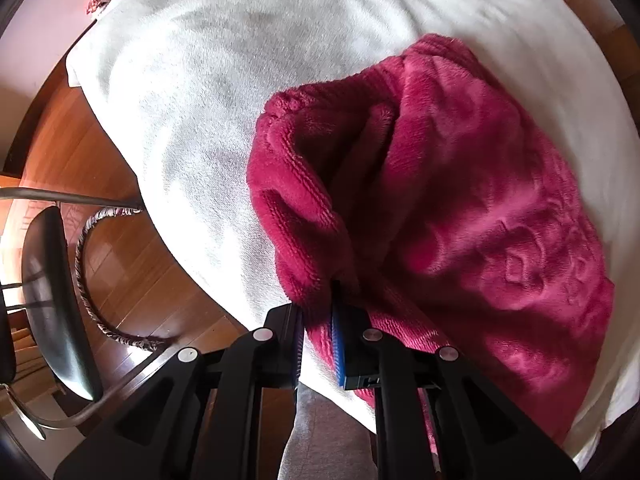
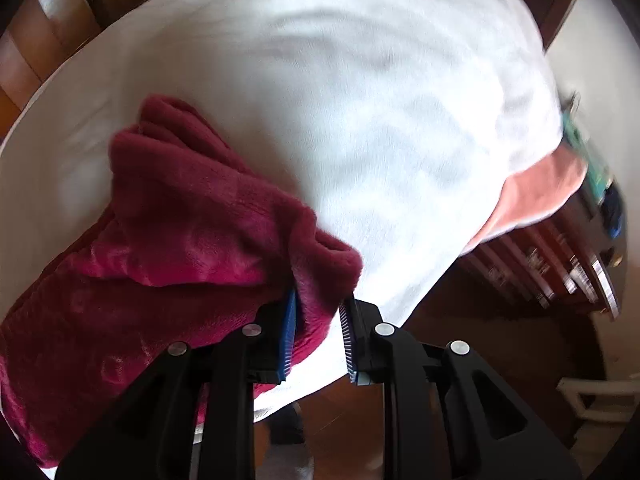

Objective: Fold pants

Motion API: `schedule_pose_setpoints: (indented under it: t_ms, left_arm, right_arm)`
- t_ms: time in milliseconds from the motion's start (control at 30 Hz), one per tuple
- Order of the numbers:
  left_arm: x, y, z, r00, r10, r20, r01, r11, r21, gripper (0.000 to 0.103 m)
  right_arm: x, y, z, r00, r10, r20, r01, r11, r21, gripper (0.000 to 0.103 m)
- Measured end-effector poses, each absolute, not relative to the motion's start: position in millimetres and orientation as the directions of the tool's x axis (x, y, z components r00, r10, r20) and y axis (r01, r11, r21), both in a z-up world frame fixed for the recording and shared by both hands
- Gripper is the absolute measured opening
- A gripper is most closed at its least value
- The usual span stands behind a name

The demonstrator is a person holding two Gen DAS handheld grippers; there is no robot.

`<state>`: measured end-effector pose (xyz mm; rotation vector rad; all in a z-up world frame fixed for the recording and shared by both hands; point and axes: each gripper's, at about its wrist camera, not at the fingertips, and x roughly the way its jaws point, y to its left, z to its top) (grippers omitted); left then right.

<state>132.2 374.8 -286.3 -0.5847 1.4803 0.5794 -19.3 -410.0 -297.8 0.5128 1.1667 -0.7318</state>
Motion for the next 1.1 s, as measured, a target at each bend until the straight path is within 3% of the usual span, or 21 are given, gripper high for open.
schedule_pose_setpoints:
  t_ms: [100, 233, 333, 367, 433, 500, 700, 733, 800, 900, 1100]
  left_arm:
    - [135.0, 375.0, -289.5, 0.008, 0.004, -1.0, -0.657, 0.754, -0.002, 0.012]
    - [137.8, 375.4, -288.0, 0.042, -0.027, -0.999, -0.624, 0.78, -0.048, 0.014]
    - [135.3, 382.9, -282.4, 0.087, -0.089, -0.992, -0.606, 0.786, -0.123, 0.019]
    - [135.2, 384.4, -280.6, 0.091, -0.096, -0.991, -0.6, 0.79, -0.131, 0.022]
    - [132.6, 389.8, -277.4, 0.103, -0.097, -0.99, -0.584, 0.8, -0.139, 0.039]
    - [131.4, 394.3, -271.2, 0.114, -0.076, -0.991, -0.562, 0.818, -0.127, 0.048]
    - [136.6, 407.9, -253.9, 0.144, -0.069, -0.987, -0.523, 0.842, -0.136, 0.048]
    - [138.8, 410.2, -251.1, 0.152, -0.067, -0.986, -0.522, 0.842, -0.138, 0.048]
    - [148.1, 411.5, -244.6, 0.181, -0.076, -0.981, -0.514, 0.843, -0.16, 0.049]
    - [162.4, 414.9, -236.8, 0.213, -0.084, -0.973, -0.494, 0.85, -0.182, 0.05]
    - [202.2, 407.5, -241.2, 0.241, -0.117, -0.964, -0.453, 0.864, -0.218, 0.052]
  right_arm:
    - [-13.3, -402.1, -282.1, 0.198, -0.34, -0.919, 0.735, 0.672, -0.09, 0.029]
    - [-8.3, -404.0, -255.9, 0.198, -0.428, -0.882, 0.76, 0.635, -0.137, 0.03]
    - [7.4, -391.9, -233.3, 0.27, -0.405, -0.873, 0.705, 0.701, -0.107, 0.03]
    - [18.8, -382.5, -231.7, 0.295, -0.382, -0.876, 0.677, 0.73, -0.09, 0.03]
    - [53.7, -342.2, -228.5, 0.358, -0.277, -0.892, 0.581, 0.814, -0.02, 0.03]
    - [82.2, -302.9, -228.9, 0.4, -0.176, -0.9, 0.486, 0.873, 0.046, 0.03]
    - [174.5, -149.2, -239.8, 0.416, 0.181, -0.891, 0.123, 0.96, 0.252, 0.03]
    - [190.1, -122.1, -241.6, 0.404, 0.219, -0.888, 0.063, 0.962, 0.266, 0.035]
    - [213.8, -76.3, -244.1, 0.383, 0.273, -0.882, -0.019, 0.958, 0.288, 0.046]
    - [252.3, 2.4, -249.5, 0.329, 0.349, -0.878, -0.167, 0.936, 0.31, 0.046]
    - [288.0, 61.3, -273.0, 0.251, 0.387, -0.887, -0.252, 0.911, 0.327, 0.046]
